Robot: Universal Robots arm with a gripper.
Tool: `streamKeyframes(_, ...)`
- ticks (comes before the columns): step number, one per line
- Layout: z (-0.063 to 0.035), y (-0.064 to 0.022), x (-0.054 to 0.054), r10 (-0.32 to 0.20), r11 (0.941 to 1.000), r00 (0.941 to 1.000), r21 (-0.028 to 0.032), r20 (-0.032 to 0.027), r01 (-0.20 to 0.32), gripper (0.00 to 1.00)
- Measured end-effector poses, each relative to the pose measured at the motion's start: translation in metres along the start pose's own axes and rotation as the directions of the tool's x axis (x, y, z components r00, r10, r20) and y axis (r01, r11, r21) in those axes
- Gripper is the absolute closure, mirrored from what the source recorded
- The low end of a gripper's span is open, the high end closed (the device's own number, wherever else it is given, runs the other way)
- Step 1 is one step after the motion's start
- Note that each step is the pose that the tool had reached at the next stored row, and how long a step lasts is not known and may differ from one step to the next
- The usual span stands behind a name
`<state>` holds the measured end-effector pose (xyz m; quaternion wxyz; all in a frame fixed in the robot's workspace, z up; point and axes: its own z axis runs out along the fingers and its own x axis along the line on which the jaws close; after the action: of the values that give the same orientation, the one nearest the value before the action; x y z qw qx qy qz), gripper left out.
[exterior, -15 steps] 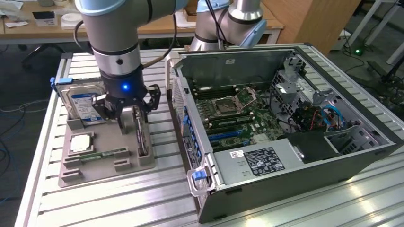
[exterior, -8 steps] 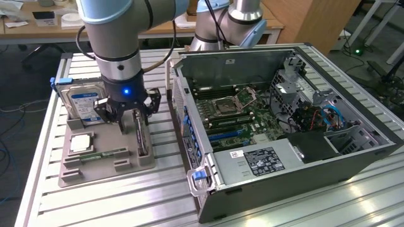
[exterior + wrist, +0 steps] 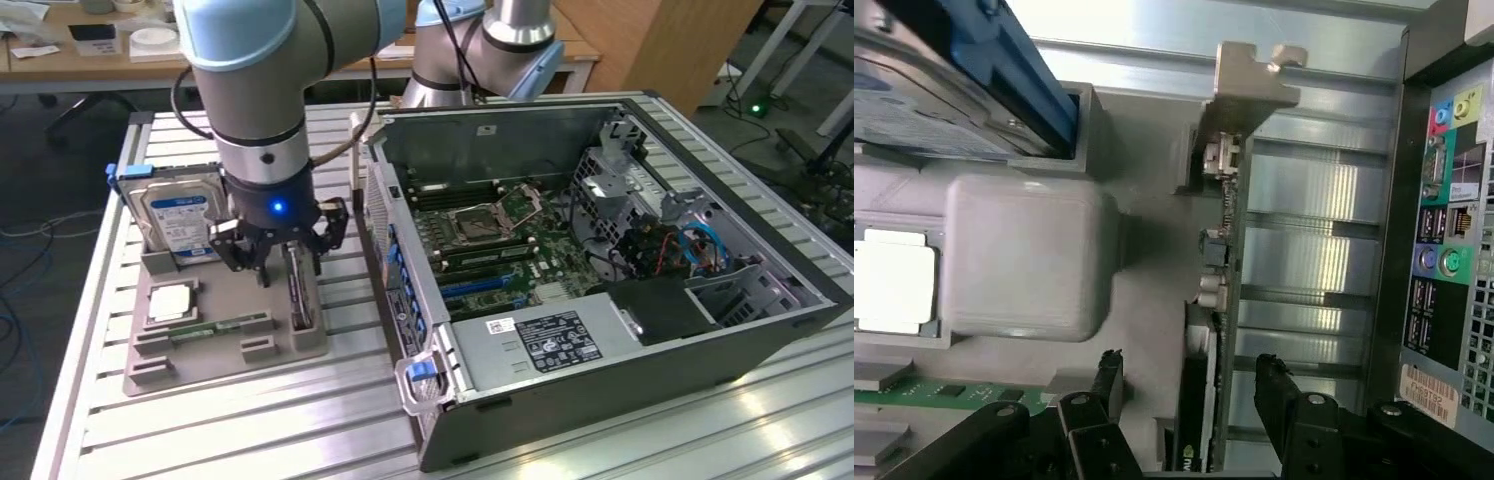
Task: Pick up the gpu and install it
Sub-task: 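Pick up the gpu and move the gpu toward the slot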
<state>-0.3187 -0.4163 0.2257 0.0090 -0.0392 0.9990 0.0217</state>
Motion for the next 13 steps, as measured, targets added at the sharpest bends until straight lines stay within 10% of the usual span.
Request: streamKeyframes(13,0.0082,-0.0007,-0.0018,0.0,1.0,1.0,0.0,0.0001,0.0,0.35)
